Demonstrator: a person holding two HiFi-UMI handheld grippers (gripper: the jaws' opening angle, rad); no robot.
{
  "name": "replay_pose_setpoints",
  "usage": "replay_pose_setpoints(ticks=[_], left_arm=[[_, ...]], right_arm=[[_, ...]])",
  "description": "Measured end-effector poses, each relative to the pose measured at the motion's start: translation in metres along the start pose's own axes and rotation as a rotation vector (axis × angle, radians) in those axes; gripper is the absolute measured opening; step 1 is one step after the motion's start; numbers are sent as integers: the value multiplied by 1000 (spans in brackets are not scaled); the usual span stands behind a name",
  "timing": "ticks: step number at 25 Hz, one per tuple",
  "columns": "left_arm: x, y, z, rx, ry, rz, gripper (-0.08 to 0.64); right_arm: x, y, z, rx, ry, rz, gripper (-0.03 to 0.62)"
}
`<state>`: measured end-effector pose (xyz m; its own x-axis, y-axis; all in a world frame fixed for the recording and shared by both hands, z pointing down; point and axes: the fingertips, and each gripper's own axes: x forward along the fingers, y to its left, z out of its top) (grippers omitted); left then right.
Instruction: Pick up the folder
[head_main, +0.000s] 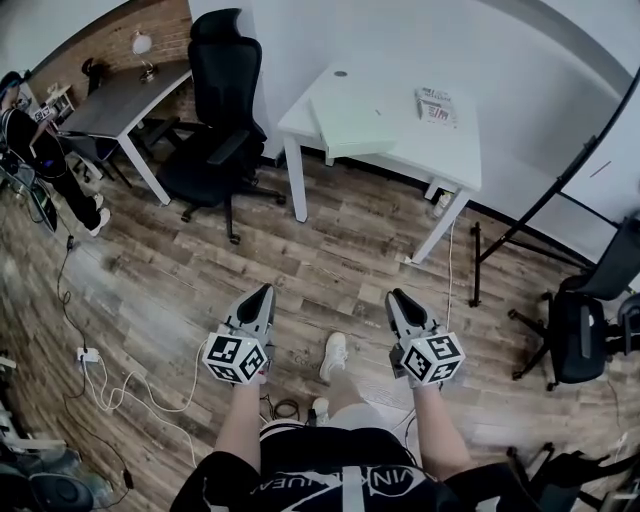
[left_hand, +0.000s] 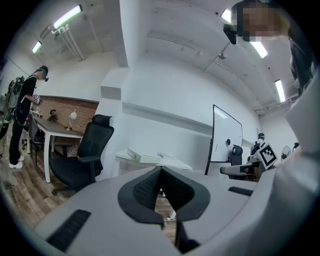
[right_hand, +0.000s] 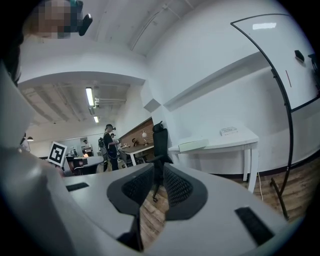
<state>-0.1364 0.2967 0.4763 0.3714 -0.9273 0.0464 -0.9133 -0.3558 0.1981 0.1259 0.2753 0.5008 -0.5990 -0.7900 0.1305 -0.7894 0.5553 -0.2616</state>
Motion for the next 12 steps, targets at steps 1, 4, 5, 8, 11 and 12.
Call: replay_pose_setpoints(ticks=[1,4,5,8,11,12], left_arm=[[3,3,1,1,0,0,12],[13,12,4,1,3,-1,12],[18,15,4,1,4,-2,12],[34,24,3,-4,8,-1,12],[53,32,0,-9,20,-5,12],[59,35,0,-11,25,-7,12]], right_arm=[[5,1,1,-3,-4,7,67],[21,0,4,-10,-4,25,149],[26,-1,4,-7,0,29,155],[41,-9,5,5,9,37,190],[56,-21,4,16,19,35,213],[62,-25,4,20,23,32,219]])
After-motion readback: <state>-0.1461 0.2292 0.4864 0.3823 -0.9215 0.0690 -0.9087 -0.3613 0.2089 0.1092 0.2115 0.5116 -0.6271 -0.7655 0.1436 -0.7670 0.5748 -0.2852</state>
